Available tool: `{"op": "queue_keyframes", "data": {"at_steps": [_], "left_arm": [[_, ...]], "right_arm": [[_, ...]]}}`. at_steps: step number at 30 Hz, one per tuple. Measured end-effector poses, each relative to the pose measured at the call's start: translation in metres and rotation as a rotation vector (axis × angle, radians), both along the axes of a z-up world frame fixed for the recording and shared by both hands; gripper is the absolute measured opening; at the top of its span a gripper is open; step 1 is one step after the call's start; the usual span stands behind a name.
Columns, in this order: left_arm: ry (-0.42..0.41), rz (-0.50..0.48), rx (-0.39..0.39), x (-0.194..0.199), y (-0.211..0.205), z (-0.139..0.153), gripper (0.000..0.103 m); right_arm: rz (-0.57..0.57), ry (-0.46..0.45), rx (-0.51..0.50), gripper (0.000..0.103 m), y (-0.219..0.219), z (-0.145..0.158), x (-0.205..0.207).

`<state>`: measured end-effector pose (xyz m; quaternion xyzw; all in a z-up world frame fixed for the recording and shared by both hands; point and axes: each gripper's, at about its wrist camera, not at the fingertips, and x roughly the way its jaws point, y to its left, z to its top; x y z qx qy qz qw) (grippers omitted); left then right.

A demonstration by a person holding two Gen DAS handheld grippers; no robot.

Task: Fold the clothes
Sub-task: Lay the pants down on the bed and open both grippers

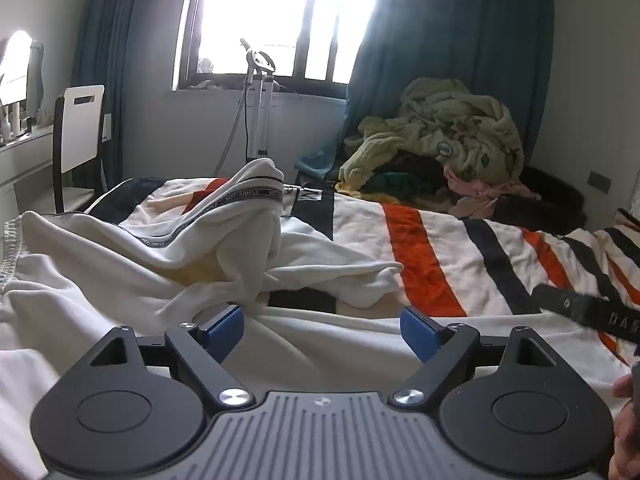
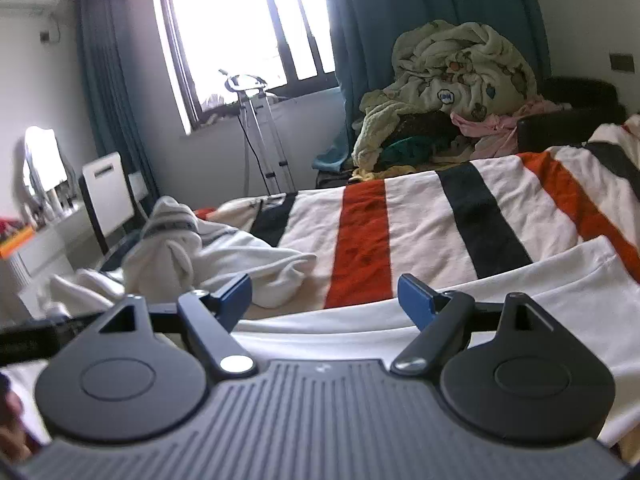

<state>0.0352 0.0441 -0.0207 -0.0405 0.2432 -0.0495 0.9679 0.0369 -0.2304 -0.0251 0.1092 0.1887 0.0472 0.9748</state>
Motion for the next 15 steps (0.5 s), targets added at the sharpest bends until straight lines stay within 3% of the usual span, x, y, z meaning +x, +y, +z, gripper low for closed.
{"op": "queue_keyframes", "data": {"at_steps": [3,15], "left_arm": [[-0.009,0.009,0.029,0.0010,-0.0043,0.0004,0.087],[0.002,0.001,0.059,-0.0084,-0.0070,0.0018,0.087]], "right_arm": [[-0.023,-0.017,-0.044,0.082,0.0031,-0.0019,-0.0017],[-0.036,0.001,-0.060,0.082,0.0077,-0.0073,-0.0082]]}}
